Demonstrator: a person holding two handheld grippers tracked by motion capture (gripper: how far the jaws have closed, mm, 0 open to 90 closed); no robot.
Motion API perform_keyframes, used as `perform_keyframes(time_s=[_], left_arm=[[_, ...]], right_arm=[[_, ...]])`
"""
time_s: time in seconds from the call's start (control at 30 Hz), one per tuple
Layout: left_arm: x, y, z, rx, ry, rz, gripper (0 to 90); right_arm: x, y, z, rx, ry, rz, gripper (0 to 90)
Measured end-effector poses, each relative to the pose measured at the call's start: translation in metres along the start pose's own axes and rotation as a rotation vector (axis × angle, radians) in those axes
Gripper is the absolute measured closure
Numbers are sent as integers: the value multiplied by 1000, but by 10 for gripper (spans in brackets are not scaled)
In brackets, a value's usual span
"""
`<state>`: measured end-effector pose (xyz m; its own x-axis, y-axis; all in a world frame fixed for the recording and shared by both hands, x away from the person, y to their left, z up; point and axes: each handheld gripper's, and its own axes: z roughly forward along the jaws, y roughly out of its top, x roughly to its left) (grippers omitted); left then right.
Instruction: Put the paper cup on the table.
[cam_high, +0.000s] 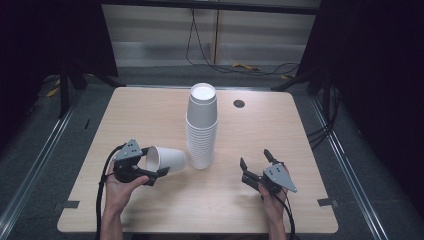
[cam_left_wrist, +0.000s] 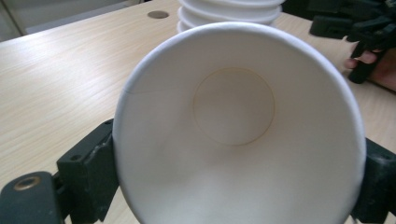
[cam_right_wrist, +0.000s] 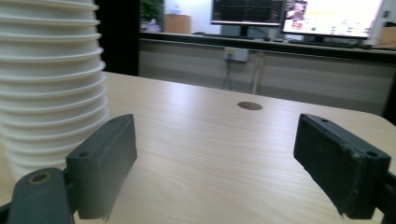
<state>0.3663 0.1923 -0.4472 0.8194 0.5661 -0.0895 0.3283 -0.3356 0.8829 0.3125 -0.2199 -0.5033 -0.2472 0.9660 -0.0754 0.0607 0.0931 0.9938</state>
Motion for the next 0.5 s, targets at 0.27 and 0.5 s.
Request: perform_keyframes(time_s=[0.27, 0.5], left_arm=[[10, 6, -1, 22, 38, -19, 97], [14, 16, -1, 65, 70, -7, 97]], right_arm=[[3, 0, -1, -8, -19, -21, 134], [1, -1, -2, -16, -27, -4, 135]])
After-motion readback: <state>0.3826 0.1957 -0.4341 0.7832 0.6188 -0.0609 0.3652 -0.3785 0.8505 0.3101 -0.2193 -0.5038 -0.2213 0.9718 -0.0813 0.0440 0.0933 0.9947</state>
